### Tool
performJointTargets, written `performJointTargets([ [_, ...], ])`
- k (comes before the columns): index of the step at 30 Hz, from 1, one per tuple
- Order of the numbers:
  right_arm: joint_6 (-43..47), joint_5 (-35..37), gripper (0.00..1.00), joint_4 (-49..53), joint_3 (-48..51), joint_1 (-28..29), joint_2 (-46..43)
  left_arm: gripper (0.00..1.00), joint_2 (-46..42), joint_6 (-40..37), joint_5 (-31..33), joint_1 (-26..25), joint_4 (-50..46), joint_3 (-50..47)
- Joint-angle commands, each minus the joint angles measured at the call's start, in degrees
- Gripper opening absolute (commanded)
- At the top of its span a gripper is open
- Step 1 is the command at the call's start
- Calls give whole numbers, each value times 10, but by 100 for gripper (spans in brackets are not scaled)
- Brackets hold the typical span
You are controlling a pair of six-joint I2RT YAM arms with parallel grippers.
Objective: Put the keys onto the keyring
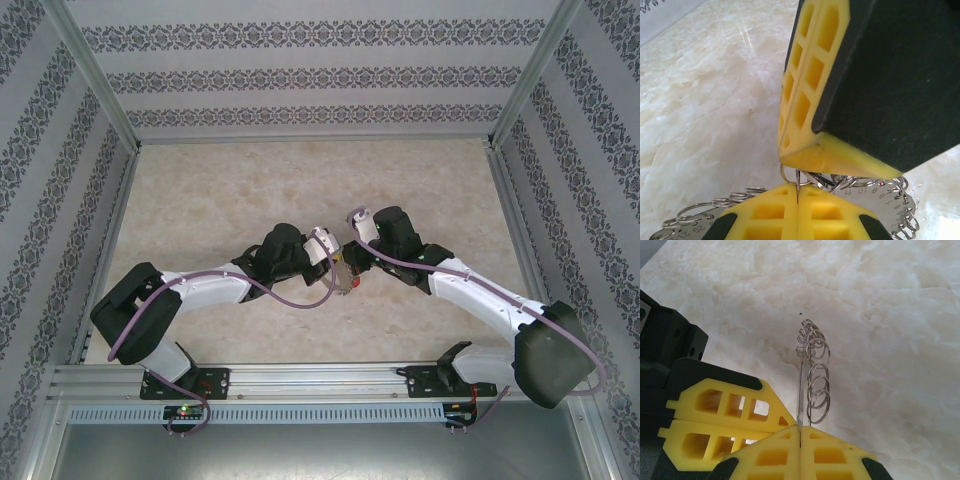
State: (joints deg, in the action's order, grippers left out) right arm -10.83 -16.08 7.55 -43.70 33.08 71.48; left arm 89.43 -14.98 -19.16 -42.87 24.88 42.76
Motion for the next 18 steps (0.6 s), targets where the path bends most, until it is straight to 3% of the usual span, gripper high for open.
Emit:
performJointTargets([
  [1, -11, 37, 0, 5, 10, -16, -13, 0, -1, -5, 0, -9, 16, -8],
  [18, -18, 36, 0, 22, 8, -21, -7, 0, -6, -1, -2, -9, 38, -23],
])
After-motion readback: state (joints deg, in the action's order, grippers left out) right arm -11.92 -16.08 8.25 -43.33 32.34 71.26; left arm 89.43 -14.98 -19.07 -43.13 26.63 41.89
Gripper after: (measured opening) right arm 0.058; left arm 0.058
